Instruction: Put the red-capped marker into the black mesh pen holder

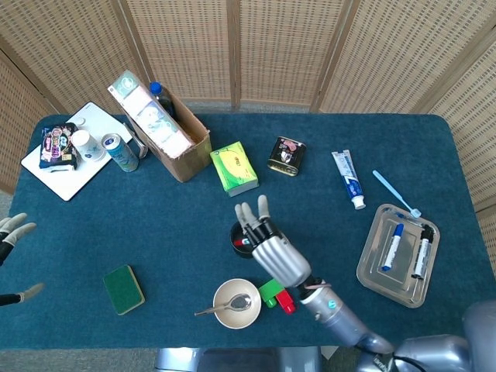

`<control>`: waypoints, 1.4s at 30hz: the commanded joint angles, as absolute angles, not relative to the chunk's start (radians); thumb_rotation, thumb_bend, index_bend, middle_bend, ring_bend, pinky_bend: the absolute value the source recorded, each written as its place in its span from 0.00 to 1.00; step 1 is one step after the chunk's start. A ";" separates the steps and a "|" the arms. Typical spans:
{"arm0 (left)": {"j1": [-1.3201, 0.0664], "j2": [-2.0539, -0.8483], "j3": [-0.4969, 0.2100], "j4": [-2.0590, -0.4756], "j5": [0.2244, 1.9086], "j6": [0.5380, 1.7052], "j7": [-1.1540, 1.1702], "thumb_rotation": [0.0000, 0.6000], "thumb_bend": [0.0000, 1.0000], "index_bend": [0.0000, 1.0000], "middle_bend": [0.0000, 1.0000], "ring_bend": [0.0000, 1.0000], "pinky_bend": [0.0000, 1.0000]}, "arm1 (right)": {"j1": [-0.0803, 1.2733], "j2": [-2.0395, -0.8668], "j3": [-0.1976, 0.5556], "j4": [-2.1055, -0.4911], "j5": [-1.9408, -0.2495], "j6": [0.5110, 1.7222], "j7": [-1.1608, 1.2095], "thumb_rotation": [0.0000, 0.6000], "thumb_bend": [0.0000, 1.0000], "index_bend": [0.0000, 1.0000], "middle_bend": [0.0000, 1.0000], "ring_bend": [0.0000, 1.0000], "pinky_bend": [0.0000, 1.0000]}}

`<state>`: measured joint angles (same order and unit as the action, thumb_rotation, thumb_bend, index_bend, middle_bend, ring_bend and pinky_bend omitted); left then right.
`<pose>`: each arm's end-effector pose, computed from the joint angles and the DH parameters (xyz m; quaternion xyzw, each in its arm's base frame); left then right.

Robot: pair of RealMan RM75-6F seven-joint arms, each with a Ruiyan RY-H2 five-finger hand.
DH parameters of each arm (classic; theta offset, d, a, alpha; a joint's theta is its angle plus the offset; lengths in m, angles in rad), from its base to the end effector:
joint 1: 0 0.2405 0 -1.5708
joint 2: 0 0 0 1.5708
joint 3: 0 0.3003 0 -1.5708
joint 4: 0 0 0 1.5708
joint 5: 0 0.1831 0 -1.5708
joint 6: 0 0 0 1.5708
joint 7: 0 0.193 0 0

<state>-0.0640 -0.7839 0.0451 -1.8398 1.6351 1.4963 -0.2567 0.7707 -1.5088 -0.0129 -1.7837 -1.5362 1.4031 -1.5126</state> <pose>-0.2927 0.2026 0.2695 -0.6074 -0.4416 -0.4150 0.5136 -0.0660 -0.3254 0.0428 0.7401 0.2088 0.2986 0.5652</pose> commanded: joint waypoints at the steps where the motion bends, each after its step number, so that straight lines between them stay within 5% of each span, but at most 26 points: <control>1: -0.064 -0.790 0.049 -1.847 1.640 1.490 -0.234 1.00 0.12 0.12 0.00 0.00 0.18 | 0.734 -1.338 -0.014 -1.625 -1.680 1.467 -0.991 1.00 0.43 0.21 0.07 0.00 0.24; 12: -0.064 -0.808 0.053 -1.870 1.639 1.477 -0.156 1.00 0.12 0.12 0.00 0.00 0.18 | 0.610 -1.274 0.004 -1.304 -1.636 1.569 -0.235 1.00 0.37 0.20 0.09 0.03 0.26; 17: -0.061 -0.817 0.054 -1.871 1.631 1.473 -0.123 1.00 0.12 0.12 0.00 0.00 0.18 | 0.518 -1.242 0.020 -1.300 -1.506 1.535 -0.056 1.00 0.21 0.15 0.09 0.03 0.26; 21: -0.058 -0.830 0.052 -1.858 1.643 1.488 -0.116 1.00 0.12 0.12 0.00 0.00 0.17 | 0.458 -1.200 0.022 -1.325 -1.422 1.479 0.038 1.00 0.07 0.10 0.06 0.00 0.22; 26: -0.042 -0.849 0.050 -1.838 1.660 1.527 -0.102 1.00 0.12 0.12 0.00 0.00 0.17 | 0.393 -1.191 0.011 -1.299 -1.378 1.443 0.106 1.00 0.01 0.09 0.03 0.00 0.19; 36: -0.012 -0.886 0.068 -1.798 1.650 1.538 -0.084 1.00 0.12 0.11 0.00 0.00 0.15 | 0.260 -1.180 0.002 -1.326 -1.242 1.375 0.090 1.00 0.00 0.09 0.00 0.00 0.06; 42: -0.002 -0.908 0.073 -1.788 1.641 1.537 -0.066 1.00 0.12 0.11 0.00 0.00 0.14 | 0.176 -1.204 0.025 -1.358 -1.233 1.473 0.081 1.00 0.00 0.11 0.00 0.00 0.02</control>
<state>-0.0034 -0.9059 0.0721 -1.7895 1.6411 1.5368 -0.0676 0.2078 -1.1868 0.0110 -1.3567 -1.2292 1.4242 0.0830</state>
